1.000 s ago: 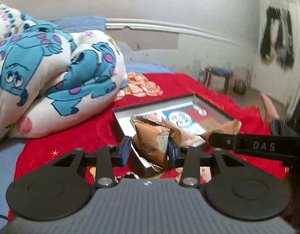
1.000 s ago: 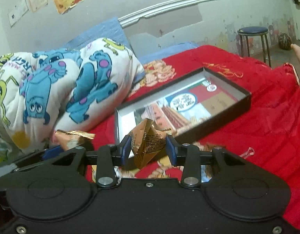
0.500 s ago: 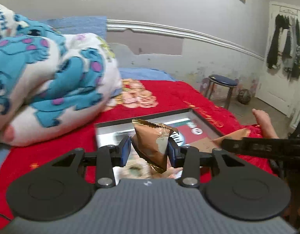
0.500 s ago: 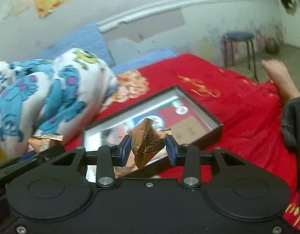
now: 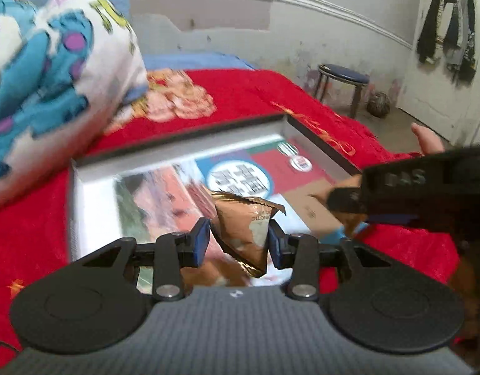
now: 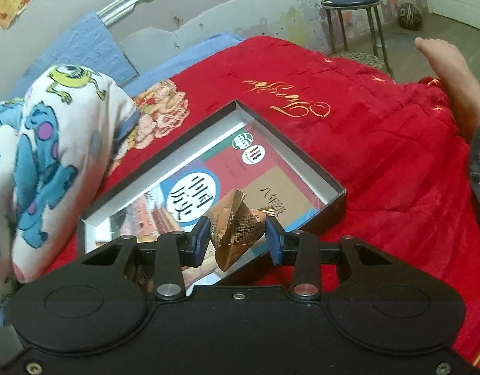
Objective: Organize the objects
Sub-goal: 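Lower both items into the box and open both tools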
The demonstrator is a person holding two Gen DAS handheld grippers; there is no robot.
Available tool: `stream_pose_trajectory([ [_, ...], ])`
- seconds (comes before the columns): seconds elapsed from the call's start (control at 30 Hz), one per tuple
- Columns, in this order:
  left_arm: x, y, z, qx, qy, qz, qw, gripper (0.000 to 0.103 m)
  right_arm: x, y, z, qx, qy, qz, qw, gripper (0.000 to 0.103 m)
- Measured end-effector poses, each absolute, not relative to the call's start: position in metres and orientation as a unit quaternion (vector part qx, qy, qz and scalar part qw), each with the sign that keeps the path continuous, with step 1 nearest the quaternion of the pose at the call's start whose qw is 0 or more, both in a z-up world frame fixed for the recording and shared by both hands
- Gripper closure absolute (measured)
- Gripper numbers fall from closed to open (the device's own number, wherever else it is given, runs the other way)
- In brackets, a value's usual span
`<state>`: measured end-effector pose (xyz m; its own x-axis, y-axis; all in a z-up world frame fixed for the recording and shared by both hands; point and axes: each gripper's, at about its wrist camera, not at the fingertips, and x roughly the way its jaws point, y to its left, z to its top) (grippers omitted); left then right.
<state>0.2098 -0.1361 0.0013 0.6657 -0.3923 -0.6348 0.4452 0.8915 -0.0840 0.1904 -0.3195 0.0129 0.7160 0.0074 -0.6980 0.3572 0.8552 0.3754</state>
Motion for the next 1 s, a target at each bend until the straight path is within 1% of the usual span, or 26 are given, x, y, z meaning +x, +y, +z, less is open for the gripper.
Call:
stream_pose_trajectory([
  [0.07,0.208,-0.141,-0.004,0.044,0.340,-0.237,0.909,0.059,0.197,-0.317,0.007,0.242,0.372,-0.101,0.891,0.066],
  [0.17,0.197,-0.153,-0.010,0.080,0.328,-0.243,0.909,0.056,0.204,-0.311,0.004,0.221,0.370,-0.094,0.897,0.066],
  [0.23,0.196,-0.154,-0.013,0.078,0.328,-0.239,0.911,0.054,0.208,-0.308,0.001,0.207,0.375,-0.092,0.899,0.066],
  [0.27,0.199,-0.154,-0.015,0.070,0.338,-0.239,0.908,0.055,0.209,-0.307,0.000,0.208,0.380,-0.094,0.897,0.066],
  [0.33,0.201,-0.153,-0.016,0.061,0.340,-0.235,0.909,0.048,0.211,-0.307,-0.005,0.216,0.385,-0.094,0.893,0.066],
  [0.4,0.199,-0.154,-0.015,0.068,0.332,-0.234,0.911,0.048,0.210,-0.306,-0.006,0.219,0.382,-0.090,0.893,0.065],
  [0.47,0.198,-0.154,-0.016,0.067,0.326,-0.236,0.913,0.041,0.210,-0.305,-0.007,0.227,0.380,-0.095,0.892,0.065],
  [0.57,0.196,-0.155,-0.016,0.069,0.320,-0.238,0.914,0.038,0.211,-0.301,-0.008,0.236,0.381,-0.099,0.888,0.065],
  [0.63,0.194,-0.155,-0.014,0.076,0.311,-0.234,0.918,0.027,0.212,-0.298,-0.008,0.238,0.381,-0.101,0.888,0.065],
  [0.73,0.192,-0.149,-0.010,0.080,0.296,-0.234,0.923,0.018,0.207,-0.296,-0.008,0.250,0.375,-0.102,0.887,0.065],
  [0.87,0.187,-0.135,0.006,0.079,0.278,-0.236,0.928,0.014,0.198,-0.294,-0.003,0.273,0.365,-0.098,0.885,0.064],
  [0.93,0.182,-0.128,0.015,0.081,0.265,-0.240,0.930,0.006,0.189,-0.291,0.004,0.288,0.352,-0.100,0.885,0.059],
  [1.0,0.174,-0.119,0.026,0.096,0.250,-0.239,0.934,0.000,0.180,-0.287,0.014,0.302,0.339,-0.094,0.886,0.057],
])
